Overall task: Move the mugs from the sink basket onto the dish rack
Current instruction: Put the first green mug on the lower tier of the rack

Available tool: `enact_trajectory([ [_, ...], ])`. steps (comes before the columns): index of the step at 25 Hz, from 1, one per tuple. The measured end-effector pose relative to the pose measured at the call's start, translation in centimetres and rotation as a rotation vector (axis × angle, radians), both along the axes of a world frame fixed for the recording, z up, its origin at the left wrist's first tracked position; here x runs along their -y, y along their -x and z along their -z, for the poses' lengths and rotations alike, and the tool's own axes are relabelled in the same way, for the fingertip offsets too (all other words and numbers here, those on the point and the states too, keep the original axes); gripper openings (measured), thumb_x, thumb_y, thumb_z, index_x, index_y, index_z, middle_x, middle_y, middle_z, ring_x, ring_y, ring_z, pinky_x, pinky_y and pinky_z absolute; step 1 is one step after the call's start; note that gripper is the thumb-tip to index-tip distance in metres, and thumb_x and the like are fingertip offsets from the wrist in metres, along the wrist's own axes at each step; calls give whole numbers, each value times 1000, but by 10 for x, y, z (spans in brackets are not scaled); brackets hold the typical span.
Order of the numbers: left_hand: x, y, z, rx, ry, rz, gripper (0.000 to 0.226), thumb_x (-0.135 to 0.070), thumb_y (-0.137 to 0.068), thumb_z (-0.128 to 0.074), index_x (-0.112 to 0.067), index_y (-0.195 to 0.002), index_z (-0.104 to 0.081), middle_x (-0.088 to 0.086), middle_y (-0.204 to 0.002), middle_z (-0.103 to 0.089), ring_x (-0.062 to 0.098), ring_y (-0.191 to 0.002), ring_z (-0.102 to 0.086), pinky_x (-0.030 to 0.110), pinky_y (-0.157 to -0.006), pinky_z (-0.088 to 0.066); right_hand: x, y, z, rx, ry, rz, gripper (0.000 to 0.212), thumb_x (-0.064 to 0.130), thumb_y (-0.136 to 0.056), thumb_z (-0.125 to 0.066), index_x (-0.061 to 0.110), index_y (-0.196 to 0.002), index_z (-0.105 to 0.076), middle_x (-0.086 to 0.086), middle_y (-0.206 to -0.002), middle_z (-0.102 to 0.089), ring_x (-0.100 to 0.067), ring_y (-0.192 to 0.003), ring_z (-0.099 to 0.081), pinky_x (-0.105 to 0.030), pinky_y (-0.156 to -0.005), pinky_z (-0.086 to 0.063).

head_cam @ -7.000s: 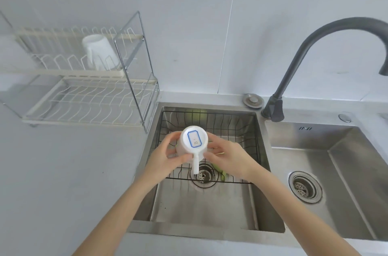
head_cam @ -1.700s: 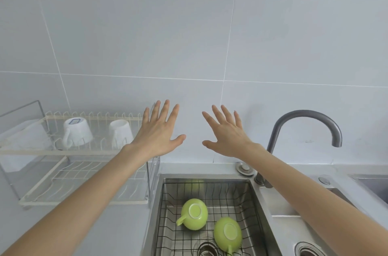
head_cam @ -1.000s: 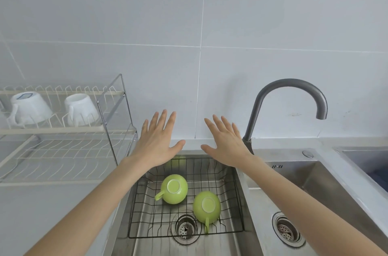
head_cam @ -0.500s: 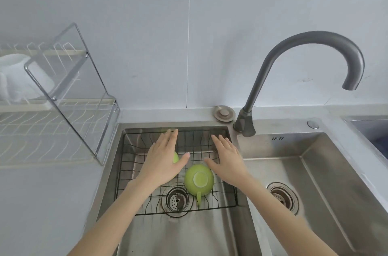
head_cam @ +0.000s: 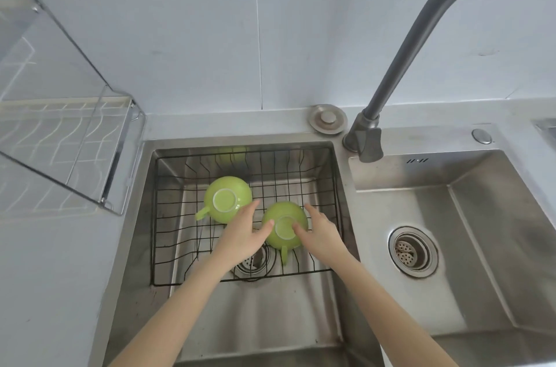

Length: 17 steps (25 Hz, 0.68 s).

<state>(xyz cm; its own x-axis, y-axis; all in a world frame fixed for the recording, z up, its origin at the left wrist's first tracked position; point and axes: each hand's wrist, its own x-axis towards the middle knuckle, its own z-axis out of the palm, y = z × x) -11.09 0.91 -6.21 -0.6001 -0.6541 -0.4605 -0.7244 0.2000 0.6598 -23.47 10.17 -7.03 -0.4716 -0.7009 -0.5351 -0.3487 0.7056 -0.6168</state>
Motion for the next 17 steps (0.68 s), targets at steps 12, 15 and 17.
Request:
enact_trajectory([
  [12,-1,26,60,39,-228,-132,42,-19,-87,-56,-8,-126,-45,10,-128,-55,22,-118,-50,16,-80,-31,12,11,63,179,-122,155,56,18,-94,-44,15,-146,-21,-12,-143,-44,-30,-130,-43,-30,-101,-38],
  [15,0,29,71,26,-229,-162,42,-15,-85,-59,-5,-124,-46,13,-126,-56,25,-118,-50,19,-84,-34,14,14,69,212,-108,210,57,19,-95,-44,14,-146,-19,-11,-147,-40,-28,-133,-40,-30,-105,-35],
  [17,0,30,76,7,-264,-217,42,-13,-84,-60,-3,-122,-46,16,-124,-56,27,-113,-52,25,-89,-38,14,13,72,213,-91,223,56,19,-96,-44,14,-146,-19,-12,-146,-41,-28,-132,-41,-31,-105,-36],
])
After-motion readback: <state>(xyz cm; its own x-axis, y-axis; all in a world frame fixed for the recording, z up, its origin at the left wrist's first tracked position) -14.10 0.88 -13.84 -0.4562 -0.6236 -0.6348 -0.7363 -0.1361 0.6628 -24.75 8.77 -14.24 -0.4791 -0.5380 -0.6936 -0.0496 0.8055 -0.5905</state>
